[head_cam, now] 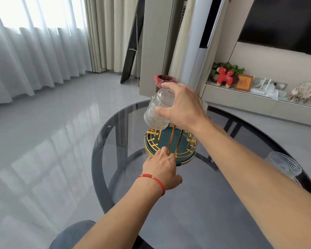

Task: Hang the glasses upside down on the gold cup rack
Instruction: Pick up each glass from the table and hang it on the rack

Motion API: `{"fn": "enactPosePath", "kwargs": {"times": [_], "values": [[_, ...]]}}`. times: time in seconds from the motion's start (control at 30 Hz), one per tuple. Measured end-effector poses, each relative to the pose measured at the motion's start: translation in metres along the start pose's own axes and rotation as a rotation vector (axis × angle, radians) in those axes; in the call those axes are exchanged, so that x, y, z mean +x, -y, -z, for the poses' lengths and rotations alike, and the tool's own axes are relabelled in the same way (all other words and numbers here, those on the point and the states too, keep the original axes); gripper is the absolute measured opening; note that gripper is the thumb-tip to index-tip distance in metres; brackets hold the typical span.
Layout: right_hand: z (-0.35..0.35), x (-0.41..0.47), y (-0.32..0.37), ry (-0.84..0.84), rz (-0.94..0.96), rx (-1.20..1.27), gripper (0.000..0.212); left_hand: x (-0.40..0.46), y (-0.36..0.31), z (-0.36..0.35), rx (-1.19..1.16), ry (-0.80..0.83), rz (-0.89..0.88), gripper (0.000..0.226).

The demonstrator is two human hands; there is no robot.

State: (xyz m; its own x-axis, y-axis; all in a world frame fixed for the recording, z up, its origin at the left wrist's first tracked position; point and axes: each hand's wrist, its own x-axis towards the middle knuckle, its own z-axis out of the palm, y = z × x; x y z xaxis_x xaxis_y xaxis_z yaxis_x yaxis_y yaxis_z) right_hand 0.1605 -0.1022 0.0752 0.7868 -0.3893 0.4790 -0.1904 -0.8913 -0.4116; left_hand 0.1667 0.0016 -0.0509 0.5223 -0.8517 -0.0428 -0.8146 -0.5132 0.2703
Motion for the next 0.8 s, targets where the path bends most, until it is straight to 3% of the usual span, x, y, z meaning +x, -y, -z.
{"fn": "enactPosePath", "kwargs": {"times": [0.27, 0.43, 0.6, 0.8], "values": [[-0.030, -0.006, -0.007, 0.122, 0.032, -0.129, 0.069, -0.002, -0.001, 0.004, 0.008, 0.028, 0.006, 0.054], [-0.036, -0.010, -0.011, 0.127, 0.041, -0.191, 0.053, -0.001, -0.002, 0.002, 0.016, 0.011, 0.006, 0.050], [-0.037, -0.017, -0.010, 0.102, 0.073, -0.290, 0.050, -0.001, 0.001, 0.001, 0.010, -0.035, -0.027, 0.041], [-0.020, -0.044, -0.010, 0.027, 0.112, -0.188, 0.040, -0.005, -0.007, 0.009, -0.309, -0.251, -0.198, 0.023]]}}
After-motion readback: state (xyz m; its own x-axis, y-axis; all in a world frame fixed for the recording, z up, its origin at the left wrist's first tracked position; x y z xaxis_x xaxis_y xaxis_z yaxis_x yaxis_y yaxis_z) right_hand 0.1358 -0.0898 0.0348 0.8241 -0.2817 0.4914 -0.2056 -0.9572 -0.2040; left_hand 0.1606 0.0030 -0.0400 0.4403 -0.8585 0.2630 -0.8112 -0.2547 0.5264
